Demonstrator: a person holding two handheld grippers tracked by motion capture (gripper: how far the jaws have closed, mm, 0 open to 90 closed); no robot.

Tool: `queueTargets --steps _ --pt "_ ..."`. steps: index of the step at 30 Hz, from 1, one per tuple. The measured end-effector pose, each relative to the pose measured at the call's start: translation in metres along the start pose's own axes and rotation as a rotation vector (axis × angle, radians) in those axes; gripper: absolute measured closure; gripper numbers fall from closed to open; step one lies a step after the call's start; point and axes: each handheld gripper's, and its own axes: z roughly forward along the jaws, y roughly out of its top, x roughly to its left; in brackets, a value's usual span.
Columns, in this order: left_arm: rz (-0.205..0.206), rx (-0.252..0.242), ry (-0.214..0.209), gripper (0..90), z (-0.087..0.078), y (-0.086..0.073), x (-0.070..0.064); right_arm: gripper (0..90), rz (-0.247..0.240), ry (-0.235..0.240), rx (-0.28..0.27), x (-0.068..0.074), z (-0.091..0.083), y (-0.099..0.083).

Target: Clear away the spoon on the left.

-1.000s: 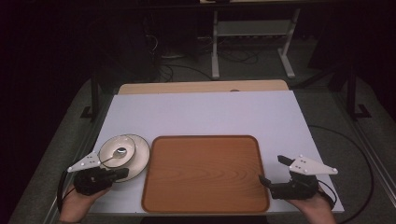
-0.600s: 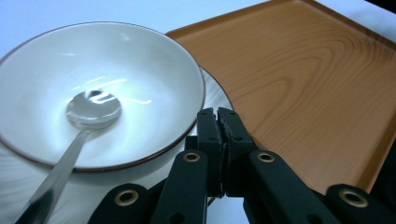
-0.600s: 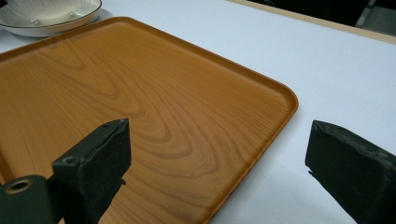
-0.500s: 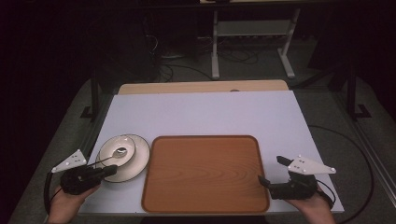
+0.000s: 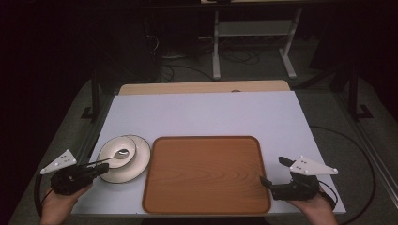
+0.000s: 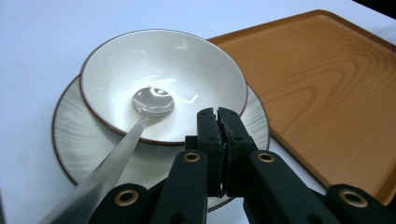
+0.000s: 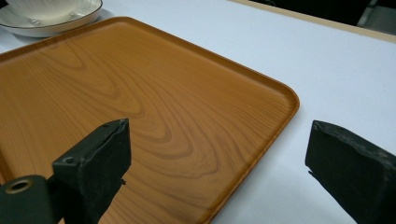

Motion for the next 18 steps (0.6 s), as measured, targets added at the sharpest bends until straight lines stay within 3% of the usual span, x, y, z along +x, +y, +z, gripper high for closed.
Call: queueTargets --steps 18 --pt "-0.024 -0.044 0.094 89.4 -0.008 0.000 0.016 6.2 0.001 -0.004 -0.004 0.000 0.000 0.000"
